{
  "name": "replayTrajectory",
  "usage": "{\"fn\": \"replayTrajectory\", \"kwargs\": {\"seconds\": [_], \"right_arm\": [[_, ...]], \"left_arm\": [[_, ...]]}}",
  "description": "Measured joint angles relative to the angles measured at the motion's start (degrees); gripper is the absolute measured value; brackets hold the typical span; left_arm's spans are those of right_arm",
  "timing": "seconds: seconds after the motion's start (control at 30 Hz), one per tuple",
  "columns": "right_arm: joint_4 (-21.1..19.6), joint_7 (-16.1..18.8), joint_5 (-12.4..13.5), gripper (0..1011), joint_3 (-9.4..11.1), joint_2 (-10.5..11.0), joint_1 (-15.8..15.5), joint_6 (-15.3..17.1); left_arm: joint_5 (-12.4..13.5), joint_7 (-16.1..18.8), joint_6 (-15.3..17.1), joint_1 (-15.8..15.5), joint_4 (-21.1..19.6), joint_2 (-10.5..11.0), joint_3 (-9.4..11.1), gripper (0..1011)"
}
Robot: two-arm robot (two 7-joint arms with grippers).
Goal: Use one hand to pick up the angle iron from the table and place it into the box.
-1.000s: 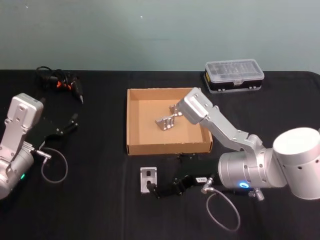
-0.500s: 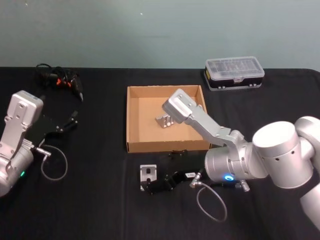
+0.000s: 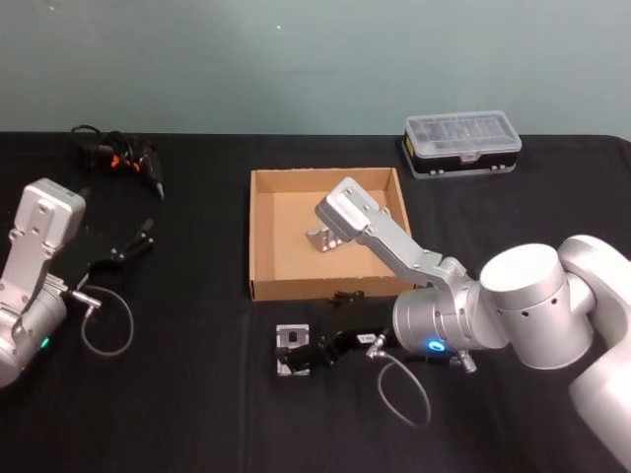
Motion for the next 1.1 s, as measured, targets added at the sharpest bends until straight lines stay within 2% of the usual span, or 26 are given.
{"fn": "replayTrajectory", "kwargs": {"seconds": [0.2,0.57,0.83,0.87,1.03,1.07,1.1], "right_arm": [[1.85,-0.34,0.72,1000,-0.82,-0.84,0.96,-0.63],[1.66,-0.40,0.67,982,-0.72,-0.75,0.90,-0.64],[1.55,-0.40,0.63,812,-0.67,-0.71,0.84,-0.63],[1.54,-0.40,0.63,751,-0.67,-0.71,0.84,-0.63],[1.50,-0.39,0.60,625,-0.64,-0.68,0.81,-0.63],[1.49,-0.38,0.60,556,-0.63,-0.67,0.80,-0.63],[1.49,-0.39,0.59,538,-0.63,-0.67,0.80,-0.63]], "left_arm": [[0.00,0.00,0.00,0.00,0.00,0.00,0.00,1000],[0.00,0.00,0.00,0.00,0.00,0.00,0.00,1000],[0.00,0.00,0.00,0.00,0.00,0.00,0.00,1000],[0.00,0.00,0.00,0.00,0.00,0.00,0.00,1000],[0.00,0.00,0.00,0.00,0.00,0.00,0.00,1000],[0.00,0.00,0.00,0.00,0.00,0.00,0.00,1000],[0.00,0.00,0.00,0.00,0.00,0.00,0.00,1000]]}}
